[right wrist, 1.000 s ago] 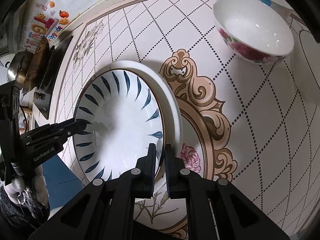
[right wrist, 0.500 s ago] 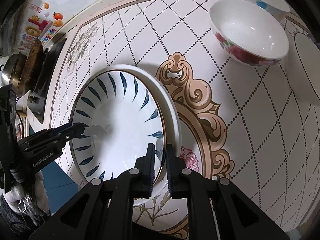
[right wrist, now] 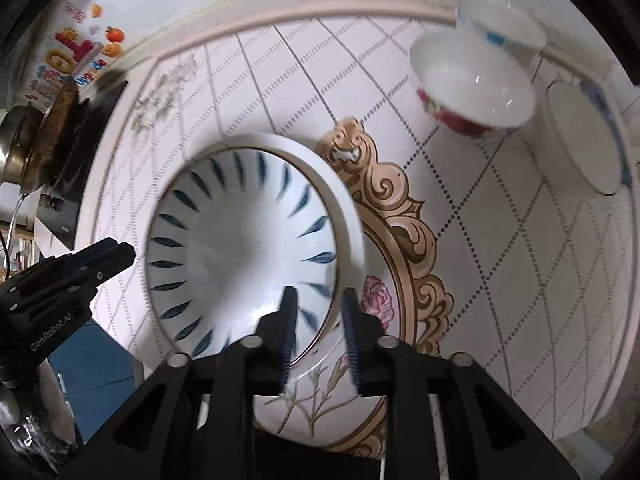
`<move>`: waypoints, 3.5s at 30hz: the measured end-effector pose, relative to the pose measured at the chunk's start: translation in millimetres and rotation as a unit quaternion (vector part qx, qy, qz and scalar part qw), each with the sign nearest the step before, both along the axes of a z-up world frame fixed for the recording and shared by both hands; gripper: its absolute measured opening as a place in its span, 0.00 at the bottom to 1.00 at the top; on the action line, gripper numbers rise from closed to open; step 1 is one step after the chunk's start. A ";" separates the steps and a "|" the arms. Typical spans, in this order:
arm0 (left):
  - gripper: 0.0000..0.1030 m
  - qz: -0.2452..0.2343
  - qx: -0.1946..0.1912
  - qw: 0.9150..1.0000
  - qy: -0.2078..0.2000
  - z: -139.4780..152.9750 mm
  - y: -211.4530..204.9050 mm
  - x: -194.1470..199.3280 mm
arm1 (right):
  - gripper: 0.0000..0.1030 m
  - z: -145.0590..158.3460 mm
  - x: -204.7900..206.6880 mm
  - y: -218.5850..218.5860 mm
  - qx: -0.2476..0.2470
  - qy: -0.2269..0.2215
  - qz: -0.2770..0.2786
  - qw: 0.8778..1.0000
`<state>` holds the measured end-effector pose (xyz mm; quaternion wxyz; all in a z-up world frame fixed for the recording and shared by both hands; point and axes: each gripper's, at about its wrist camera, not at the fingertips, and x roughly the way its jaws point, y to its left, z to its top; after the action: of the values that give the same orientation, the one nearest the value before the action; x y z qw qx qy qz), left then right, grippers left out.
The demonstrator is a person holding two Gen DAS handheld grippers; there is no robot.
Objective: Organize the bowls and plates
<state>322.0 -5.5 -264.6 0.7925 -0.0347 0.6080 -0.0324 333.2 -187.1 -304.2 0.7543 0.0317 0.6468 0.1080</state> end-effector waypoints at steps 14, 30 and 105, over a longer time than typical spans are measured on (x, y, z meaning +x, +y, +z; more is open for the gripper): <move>0.92 -0.006 -0.002 0.995 -0.103 114.9 2.8 -64.4 | 0.88 139.2 -95.7 0.5 0.004 -0.117 -0.029 0.993; 0.96 -0.034 0.006 0.989 -0.142 152.7 0.5 -122.5 | 0.90 206.3 -171.1 8.2 -0.021 -0.182 -0.062 0.981; 0.20 -0.181 -0.071 0.976 0.103 -68.7 -215.4 26.9 | 0.20 -39.9 -32.2 -203.6 0.079 0.029 -0.190 0.978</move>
<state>348.8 -220.8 -333.3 0.7020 0.0167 0.6790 -0.2142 301.0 -390.7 -344.1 0.7367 0.2169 0.6403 0.0128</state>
